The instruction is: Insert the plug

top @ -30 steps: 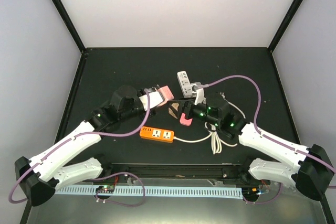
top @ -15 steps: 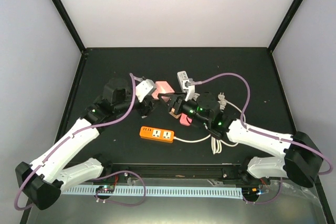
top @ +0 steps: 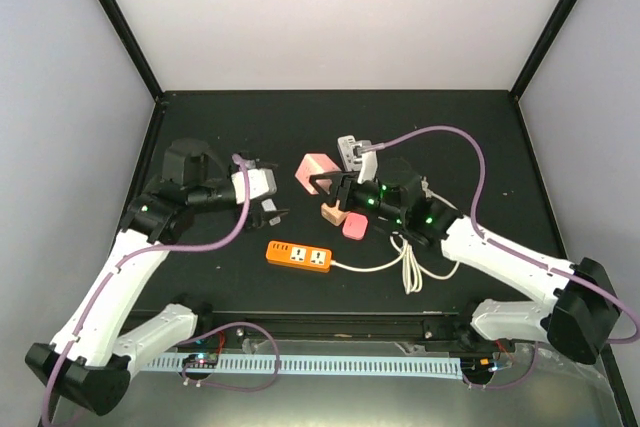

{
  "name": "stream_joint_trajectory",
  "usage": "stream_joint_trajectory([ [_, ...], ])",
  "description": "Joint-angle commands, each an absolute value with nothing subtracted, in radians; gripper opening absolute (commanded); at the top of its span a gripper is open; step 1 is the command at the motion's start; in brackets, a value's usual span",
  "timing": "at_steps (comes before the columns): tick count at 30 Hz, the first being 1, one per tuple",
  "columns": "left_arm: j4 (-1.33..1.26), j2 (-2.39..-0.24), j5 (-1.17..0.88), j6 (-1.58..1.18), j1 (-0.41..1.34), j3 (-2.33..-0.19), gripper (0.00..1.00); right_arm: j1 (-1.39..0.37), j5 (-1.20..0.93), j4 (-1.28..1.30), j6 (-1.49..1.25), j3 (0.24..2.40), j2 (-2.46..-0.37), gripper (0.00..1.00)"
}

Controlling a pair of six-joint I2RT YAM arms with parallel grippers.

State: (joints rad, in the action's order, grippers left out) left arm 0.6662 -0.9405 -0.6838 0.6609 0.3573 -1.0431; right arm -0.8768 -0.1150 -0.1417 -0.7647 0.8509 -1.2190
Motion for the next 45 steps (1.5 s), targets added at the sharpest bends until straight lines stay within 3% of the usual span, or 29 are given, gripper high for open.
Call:
stream_joint_trajectory([
  [1, 0.756, -0.866, -0.703, 1.055, 0.349, -1.003, 0.99, -0.835, -0.274, 0.085, -0.663, 0.93, -1.208, 0.1],
  [6, 0.616, -0.846, -0.707, 1.111, 0.375, -0.932, 0.99, -0.836, -0.41, 0.215, -0.625, 1.02, -1.268, 0.1],
  [19, 0.364, -0.904, -0.499, 1.185, 0.558, -0.786, 0.98, -0.837, -0.493, 0.27, -0.639, 1.072, -1.331, 0.1],
  [23, 0.286, -0.924, -0.448, 1.165, 0.559, -0.767, 0.88, -0.837, -0.514, 0.264, -0.643, 1.081, -1.351, 0.11],
  [27, 0.236, -0.931, -0.428, 1.138, 0.558, -0.747, 0.72, -0.841, -0.521, 0.258, -0.641, 1.088, -1.377, 0.15],
  [29, 0.223, -0.933, -0.432, 1.121, 0.558, -0.744, 0.59, -0.844, -0.522, 0.245, -0.647, 1.083, -1.385, 0.21],
  [32, 0.194, -0.935, -0.426, 1.075, 0.558, -0.74, 0.39, -0.845, -0.475, 0.21, -0.67, 1.058, -1.368, 0.55],
  [34, 0.172, -0.938, -0.417, 1.033, 0.558, -0.741, 0.33, -0.856, -0.391, 0.188, -0.68, 1.033, -1.343, 0.78],
  [35, 0.163, -0.939, -0.415, 1.015, 0.558, -0.741, 0.31, -0.862, -0.348, 0.177, -0.684, 1.021, -1.33, 0.83],
  [41, 0.139, -0.954, -0.43, 0.983, 0.56, -0.728, 0.27, -0.876, -0.267, 0.144, -0.704, 0.995, -1.33, 0.93],
  [43, 0.163, -0.953, -0.44, 0.991, 0.561, -0.731, 0.27, -0.875, -0.272, 0.127, -0.708, 0.993, -1.342, 0.85],
  [45, 0.187, -0.95, -0.454, 0.991, 0.562, -0.734, 0.29, -0.876, -0.274, 0.107, -0.713, 0.989, -1.352, 0.71],
])
